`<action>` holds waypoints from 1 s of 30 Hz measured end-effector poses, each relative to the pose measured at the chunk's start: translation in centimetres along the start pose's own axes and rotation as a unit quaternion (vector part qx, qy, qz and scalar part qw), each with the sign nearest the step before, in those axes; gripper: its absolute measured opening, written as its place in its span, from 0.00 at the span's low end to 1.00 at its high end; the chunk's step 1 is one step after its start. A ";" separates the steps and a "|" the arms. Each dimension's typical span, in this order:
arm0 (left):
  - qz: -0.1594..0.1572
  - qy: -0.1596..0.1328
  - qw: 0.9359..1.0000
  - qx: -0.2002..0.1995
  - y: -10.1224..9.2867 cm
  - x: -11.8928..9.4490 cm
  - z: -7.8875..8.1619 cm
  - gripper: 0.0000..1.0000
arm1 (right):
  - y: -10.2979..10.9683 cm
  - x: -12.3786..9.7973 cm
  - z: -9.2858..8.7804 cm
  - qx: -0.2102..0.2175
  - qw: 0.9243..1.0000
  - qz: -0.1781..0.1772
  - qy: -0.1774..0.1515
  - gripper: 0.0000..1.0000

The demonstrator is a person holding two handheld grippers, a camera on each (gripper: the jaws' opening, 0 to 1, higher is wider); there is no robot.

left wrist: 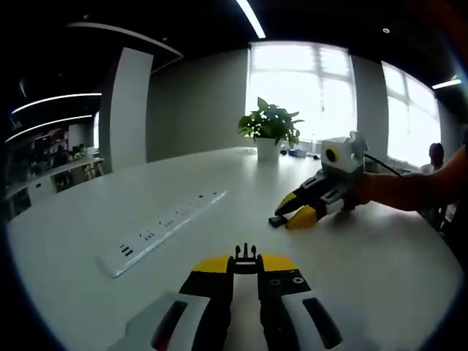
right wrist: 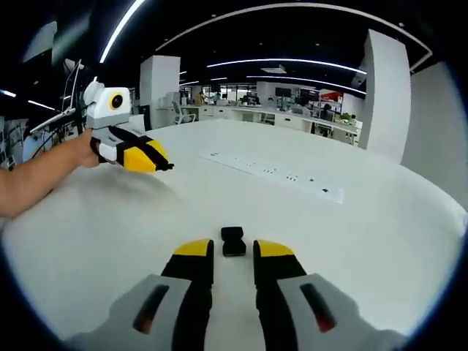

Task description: Snap the two parts of the plastic buckle together until the buckle closes and remains connected.

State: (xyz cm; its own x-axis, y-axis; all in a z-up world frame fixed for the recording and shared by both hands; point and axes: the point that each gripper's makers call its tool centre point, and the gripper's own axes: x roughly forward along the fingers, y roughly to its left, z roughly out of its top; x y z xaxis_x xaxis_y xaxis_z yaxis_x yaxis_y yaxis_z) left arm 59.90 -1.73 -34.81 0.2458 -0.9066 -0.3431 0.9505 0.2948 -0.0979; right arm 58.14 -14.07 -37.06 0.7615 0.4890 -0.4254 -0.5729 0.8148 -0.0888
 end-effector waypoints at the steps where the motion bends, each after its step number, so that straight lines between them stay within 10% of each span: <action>1: 0.000 0.001 1.000 0.000 0.1 0.0 0.0 0.10 | 0.0 0.1 0.1 0.000 1.000 0.004 -0.001 0.20; 30: -0.003 0.008 1.000 -0.002 -0.1 0.1 -0.5 0.10 | 2.0 -1.1 -0.4 0.007 1.000 0.002 -0.004 0.12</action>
State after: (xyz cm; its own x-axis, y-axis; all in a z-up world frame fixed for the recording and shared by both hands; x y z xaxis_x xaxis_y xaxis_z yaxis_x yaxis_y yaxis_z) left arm 59.75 -1.71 -35.30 0.2370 -0.9034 -0.3572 0.9512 0.2906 -0.1038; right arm 56.02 -13.05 -37.11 0.7614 0.4957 -0.4177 -0.5720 0.8170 -0.0733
